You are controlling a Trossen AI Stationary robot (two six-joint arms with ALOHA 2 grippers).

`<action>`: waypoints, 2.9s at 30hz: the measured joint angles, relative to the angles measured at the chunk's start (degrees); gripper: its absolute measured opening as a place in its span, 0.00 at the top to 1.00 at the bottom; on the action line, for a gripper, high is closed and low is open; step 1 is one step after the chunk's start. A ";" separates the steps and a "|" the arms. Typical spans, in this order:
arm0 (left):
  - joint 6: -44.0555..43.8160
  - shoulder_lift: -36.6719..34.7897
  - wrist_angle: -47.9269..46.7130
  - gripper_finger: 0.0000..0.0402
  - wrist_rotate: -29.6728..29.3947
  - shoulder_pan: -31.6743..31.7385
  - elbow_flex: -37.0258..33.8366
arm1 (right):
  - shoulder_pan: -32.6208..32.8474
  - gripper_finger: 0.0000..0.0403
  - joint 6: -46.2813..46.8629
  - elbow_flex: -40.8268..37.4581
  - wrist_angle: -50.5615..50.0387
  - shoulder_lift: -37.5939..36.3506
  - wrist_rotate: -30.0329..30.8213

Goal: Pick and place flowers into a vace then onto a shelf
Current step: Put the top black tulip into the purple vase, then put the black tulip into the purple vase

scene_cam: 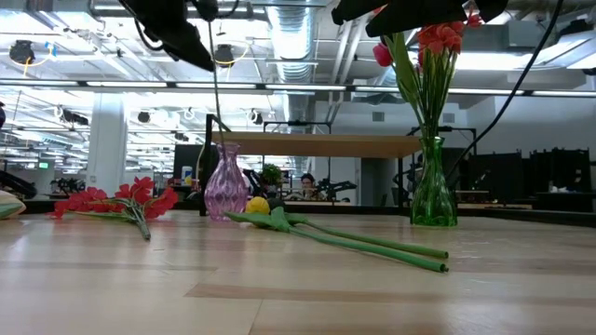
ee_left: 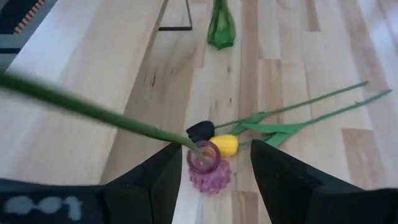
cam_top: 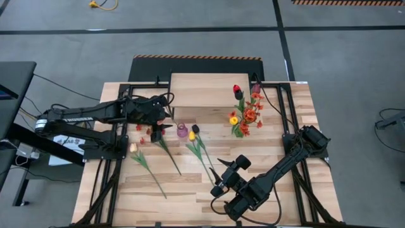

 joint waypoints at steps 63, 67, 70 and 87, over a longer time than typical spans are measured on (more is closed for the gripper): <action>-2.91 -4.90 63.95 0.55 -18.55 -36.89 -23.56 | -7.54 0.46 8.02 -0.66 2.37 12.87 -15.50; -0.58 -4.92 68.39 0.55 -19.49 -36.55 -25.75 | -8.81 0.46 6.80 -0.70 4.28 14.05 -14.82; -0.33 -4.92 67.53 0.55 -20.28 -36.36 -26.41 | -9.61 0.46 4.90 -0.55 5.14 13.92 -14.38; 1.62 -6.72 66.41 0.55 -21.33 -36.56 -27.25 | -15.36 0.46 -2.50 -0.59 7.98 13.92 -23.49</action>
